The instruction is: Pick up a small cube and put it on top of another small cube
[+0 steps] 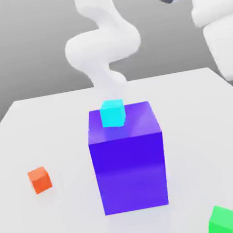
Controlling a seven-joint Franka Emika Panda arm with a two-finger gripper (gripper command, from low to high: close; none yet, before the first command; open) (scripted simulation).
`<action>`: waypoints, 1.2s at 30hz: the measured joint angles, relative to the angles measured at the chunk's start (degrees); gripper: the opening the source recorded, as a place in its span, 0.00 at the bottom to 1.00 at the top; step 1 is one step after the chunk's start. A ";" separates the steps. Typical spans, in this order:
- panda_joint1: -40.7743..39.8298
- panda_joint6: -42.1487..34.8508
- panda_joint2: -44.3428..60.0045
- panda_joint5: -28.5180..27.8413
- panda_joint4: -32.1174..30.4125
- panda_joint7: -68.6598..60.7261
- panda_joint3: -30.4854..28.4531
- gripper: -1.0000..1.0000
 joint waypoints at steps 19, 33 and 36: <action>10.20 15.97 32.15 -14.76 1.24 -15.42 2.68 0.00; 3.48 5.92 19.89 -13.73 -1.06 -26.62 1.32 0.00; -0.85 3.82 17.57 -12.83 -1.31 -34.62 -0.12 0.00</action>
